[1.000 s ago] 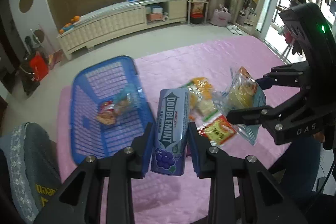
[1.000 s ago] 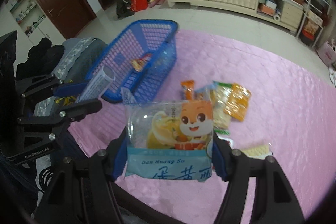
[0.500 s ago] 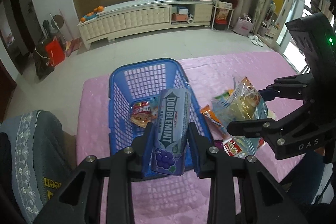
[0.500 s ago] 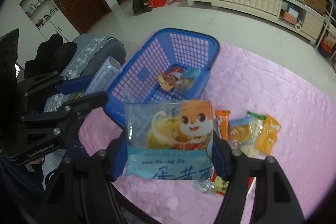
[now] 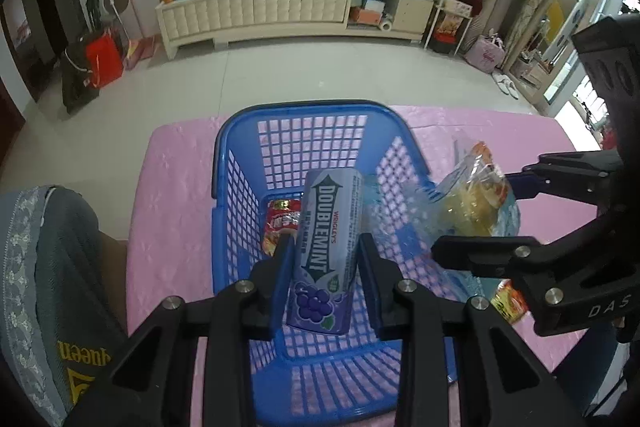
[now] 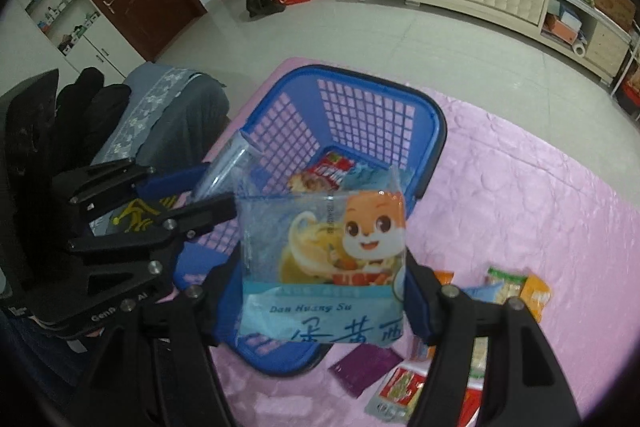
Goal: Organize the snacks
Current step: 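Open both tools to drop the gum tube and pastry bag into the basket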
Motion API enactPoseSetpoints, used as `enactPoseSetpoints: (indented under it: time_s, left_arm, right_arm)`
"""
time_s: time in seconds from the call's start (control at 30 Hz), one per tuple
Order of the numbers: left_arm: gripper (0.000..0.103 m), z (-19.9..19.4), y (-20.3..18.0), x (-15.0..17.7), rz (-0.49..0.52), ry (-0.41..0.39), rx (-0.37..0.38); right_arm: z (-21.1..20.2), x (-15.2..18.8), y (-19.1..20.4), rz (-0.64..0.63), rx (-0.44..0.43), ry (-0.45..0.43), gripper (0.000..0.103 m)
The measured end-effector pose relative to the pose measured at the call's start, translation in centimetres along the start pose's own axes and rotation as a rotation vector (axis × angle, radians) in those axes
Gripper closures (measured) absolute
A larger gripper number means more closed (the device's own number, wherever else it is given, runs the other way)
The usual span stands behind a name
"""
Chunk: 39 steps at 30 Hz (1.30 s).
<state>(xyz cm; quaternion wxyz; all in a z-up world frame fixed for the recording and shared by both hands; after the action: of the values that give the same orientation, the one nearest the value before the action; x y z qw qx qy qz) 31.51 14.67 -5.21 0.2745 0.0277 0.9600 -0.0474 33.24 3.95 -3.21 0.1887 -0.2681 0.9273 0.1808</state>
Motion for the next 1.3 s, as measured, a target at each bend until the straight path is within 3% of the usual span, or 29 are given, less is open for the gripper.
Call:
enactPoseSetpoints:
  time_s: [0.37,0.43,0.47,0.63,0.97,1.3]
  left_arm:
    - [0.071,5.1,1.7,-2.2,-0.033,0.041,0.000]
    - [0.056,5.1,2.4,-2.6,-0.067,0.039,-0.002]
    - [0.043,5.0,2.7,-2.7,-0.079,0.037,-0.003]
    - [0.035,2.9,3.1,-2.5,-0.091,0.010,-0.018]
    - [0.035,-1.5,4.3,-1.0,-0.076,-0.027,-0.032]
    - [0.032,-2.4,5.5,0.9,-0.105,-0.026,-0.040]
  right_arm:
    - [2.3,-3.0,-1.8,0.021,-0.015,0.008,0.031]
    - [2.2,-3.0,-1.8,0.020,-0.012,0.008,0.031]
    - [2.1,-2.9,-1.6,0.012,-0.008,0.012,0.031]
    - [1.5,-2.7,-1.3,0.001,0.003,0.008,0.031]
    - [0.0,-2.7,0.6,-0.003,0.003,-0.006,0.031]
    - [2.0,-2.8,3.1,-0.014,0.002,0.039,0.031]
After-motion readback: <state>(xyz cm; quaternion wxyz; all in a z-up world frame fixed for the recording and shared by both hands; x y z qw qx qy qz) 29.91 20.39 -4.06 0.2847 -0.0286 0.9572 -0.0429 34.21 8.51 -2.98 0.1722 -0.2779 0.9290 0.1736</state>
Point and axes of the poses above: each gripper's, at about its wrist camera, not at the fingertips, and z roughly the way its jaws point, y to its left, x to its underside, the point moved 5 cm from there along z, roughly the way its jaws point, and after that the axes turned 2 degrees about z, right-handed, at the moved point
